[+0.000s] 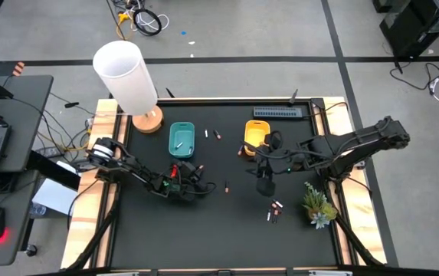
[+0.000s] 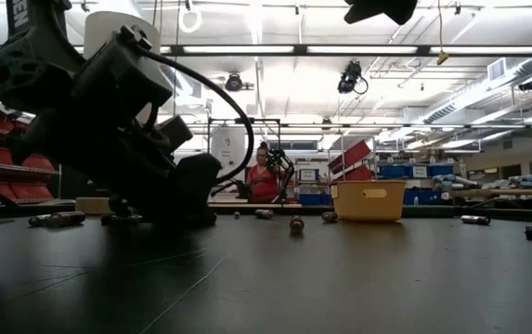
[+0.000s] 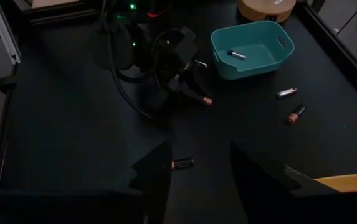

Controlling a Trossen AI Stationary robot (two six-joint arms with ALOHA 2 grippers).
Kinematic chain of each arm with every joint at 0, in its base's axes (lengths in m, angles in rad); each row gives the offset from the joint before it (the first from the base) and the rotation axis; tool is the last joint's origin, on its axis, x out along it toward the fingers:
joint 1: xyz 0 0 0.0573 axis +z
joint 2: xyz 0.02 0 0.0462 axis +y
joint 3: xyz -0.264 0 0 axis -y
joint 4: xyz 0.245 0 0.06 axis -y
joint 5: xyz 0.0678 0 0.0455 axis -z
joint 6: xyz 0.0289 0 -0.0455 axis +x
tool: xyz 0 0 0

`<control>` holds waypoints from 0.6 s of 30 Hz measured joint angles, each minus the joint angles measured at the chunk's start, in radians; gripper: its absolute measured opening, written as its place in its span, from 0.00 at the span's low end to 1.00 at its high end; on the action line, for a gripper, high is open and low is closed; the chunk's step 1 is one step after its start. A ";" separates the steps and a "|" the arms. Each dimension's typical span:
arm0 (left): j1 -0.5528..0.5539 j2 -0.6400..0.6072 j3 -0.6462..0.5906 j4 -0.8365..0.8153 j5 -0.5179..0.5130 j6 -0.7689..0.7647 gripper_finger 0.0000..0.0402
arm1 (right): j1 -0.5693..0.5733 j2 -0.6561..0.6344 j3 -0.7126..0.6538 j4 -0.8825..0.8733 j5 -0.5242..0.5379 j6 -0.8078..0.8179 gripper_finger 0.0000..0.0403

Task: Sort batteries
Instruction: Put the black battery into the yellow bin

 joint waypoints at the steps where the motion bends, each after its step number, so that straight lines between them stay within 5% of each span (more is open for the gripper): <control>1: 0.000 0.000 0.000 0.000 0.005 0.000 0.18 | 0.000 -0.003 0.000 -0.004 0.000 0.000 0.43; 18: 0.007 -0.024 0.039 0.124 0.090 0.146 0.15 | -0.007 -0.012 0.000 -0.052 0.000 0.000 0.43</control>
